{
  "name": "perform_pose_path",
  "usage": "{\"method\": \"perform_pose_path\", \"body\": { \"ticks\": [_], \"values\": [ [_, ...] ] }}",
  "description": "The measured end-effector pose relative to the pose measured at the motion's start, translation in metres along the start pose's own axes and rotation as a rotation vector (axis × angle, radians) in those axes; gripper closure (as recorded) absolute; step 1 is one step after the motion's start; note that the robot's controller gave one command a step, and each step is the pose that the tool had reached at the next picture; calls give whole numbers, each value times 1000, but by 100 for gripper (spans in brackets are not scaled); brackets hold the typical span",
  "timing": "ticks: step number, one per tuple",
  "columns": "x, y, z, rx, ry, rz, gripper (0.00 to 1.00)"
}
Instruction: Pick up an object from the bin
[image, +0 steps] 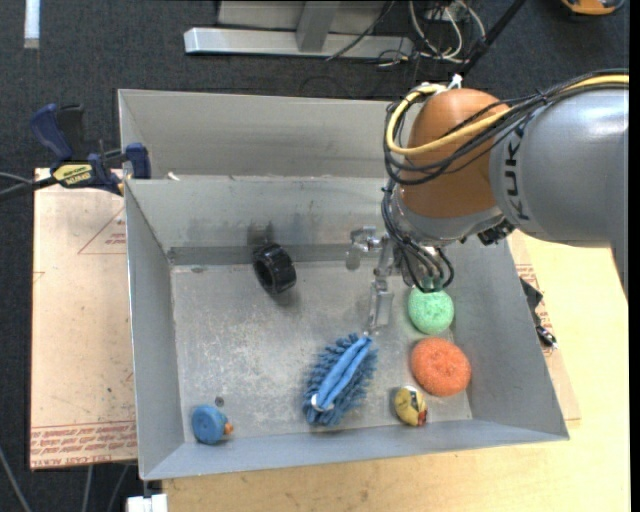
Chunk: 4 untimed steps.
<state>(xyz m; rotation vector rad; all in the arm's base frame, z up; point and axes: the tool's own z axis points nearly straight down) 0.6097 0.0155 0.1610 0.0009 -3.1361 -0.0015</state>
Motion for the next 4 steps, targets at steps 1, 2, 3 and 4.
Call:
{"method": "perform_pose_path", "body": {
  "ticks": [1,2,3,4],
  "values": [
    [-1,0,-5,0,-7,0,0],
    [11,-14,37,0,-11,-60,0],
    [42,-2,84,1,-9,-106,0],
    [57,-24,91,-3,-13,305,100]
  ]
}}
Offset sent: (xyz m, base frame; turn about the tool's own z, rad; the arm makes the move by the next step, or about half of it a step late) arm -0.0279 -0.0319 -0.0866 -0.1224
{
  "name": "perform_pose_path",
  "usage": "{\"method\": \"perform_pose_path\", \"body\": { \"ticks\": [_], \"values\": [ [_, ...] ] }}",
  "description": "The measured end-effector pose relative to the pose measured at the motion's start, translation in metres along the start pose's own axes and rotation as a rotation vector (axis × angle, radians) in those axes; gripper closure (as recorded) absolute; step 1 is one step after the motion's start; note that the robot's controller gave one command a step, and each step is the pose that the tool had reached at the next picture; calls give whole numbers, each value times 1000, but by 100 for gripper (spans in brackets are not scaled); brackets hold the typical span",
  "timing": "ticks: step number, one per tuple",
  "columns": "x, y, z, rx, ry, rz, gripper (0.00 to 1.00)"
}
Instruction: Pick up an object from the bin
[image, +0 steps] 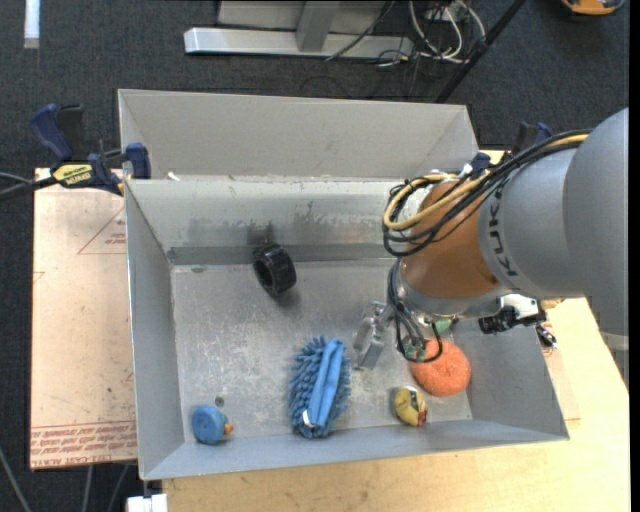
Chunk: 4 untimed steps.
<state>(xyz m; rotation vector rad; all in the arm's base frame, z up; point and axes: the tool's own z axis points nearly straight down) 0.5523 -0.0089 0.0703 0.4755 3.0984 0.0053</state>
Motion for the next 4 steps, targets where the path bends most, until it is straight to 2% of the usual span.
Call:
{"method": "perform_pose_path", "body": {
  "ticks": [1,2,3,4],
  "values": [
    [0,0,0,0,1,-1,0],
    [0,0,0,0,1,-1,0],
    [-3,9,-32,3,7,-56,0],
    [-44,-3,-87,-1,0,-149,0]
  ]
}}
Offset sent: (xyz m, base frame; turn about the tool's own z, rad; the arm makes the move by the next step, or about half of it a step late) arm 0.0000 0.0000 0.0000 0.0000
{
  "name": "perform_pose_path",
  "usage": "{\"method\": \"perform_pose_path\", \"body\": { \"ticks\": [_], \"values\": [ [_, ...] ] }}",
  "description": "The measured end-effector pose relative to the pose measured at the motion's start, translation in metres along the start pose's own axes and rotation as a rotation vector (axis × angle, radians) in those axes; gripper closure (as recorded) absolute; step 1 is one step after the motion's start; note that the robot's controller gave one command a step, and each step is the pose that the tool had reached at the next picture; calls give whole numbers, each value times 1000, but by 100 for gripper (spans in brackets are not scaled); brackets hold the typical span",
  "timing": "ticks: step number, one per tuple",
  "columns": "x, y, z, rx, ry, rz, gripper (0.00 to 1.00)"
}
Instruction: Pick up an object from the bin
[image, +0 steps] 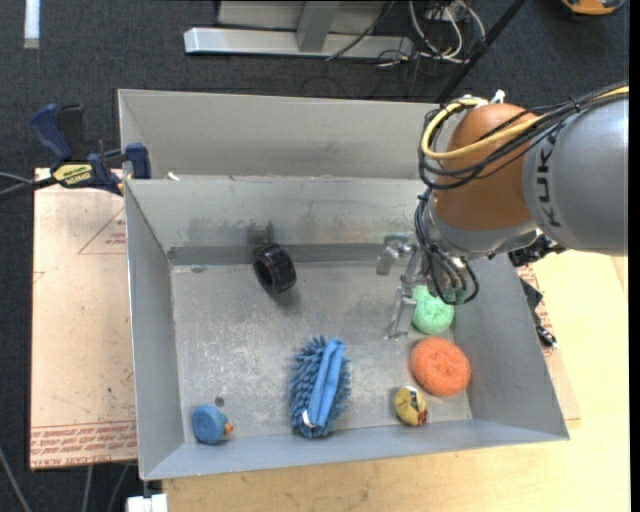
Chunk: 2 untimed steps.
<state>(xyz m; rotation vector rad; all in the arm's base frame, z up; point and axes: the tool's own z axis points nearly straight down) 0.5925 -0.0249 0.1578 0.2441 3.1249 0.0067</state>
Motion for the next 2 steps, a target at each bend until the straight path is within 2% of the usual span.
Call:
{"method": "perform_pose_path", "body": {
  "ticks": [1,2],
  "values": [
    [26,17,-6,5,-8,-144,0],
    [39,55,41,-1,-6,-257,0]
  ]
}}
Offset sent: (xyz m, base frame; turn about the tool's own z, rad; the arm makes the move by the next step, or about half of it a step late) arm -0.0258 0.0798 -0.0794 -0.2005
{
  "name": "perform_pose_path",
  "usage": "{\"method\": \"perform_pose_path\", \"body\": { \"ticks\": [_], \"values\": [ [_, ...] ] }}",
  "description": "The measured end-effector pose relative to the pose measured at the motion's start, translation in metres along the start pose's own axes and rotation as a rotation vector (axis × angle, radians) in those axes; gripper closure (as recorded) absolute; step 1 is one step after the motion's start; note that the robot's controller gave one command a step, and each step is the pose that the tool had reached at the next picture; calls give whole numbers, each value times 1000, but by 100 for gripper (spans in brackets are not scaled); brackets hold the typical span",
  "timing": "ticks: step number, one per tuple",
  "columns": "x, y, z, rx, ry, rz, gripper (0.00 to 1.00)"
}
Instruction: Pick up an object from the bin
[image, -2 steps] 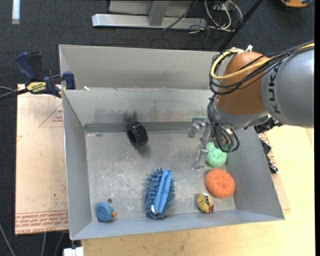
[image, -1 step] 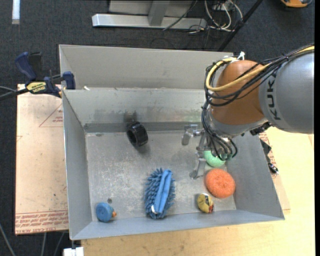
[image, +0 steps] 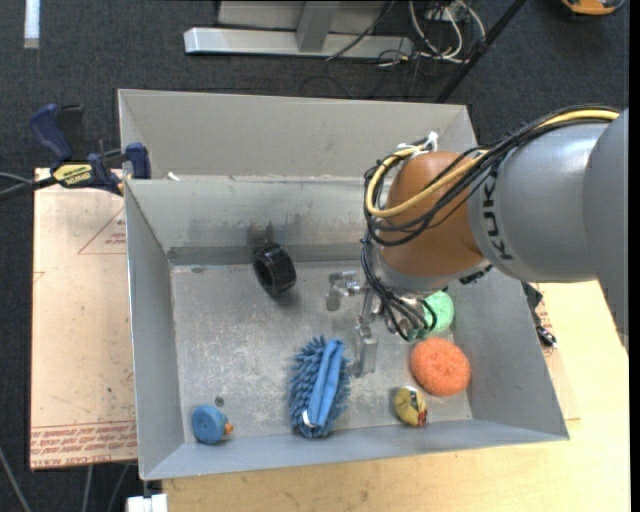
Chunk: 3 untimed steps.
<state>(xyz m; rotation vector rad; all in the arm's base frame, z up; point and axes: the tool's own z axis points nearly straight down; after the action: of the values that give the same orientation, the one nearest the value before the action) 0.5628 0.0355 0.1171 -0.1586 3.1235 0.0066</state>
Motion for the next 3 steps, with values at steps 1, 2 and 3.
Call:
{"method": "perform_pose_path", "body": {
  "ticks": [1,2,3],
  "values": [
    [0,7,28,1,10,48,0],
    [24,41,47,-2,0,-164,100],
    [24,41,47,-2,0,-164,100]
  ]
}}
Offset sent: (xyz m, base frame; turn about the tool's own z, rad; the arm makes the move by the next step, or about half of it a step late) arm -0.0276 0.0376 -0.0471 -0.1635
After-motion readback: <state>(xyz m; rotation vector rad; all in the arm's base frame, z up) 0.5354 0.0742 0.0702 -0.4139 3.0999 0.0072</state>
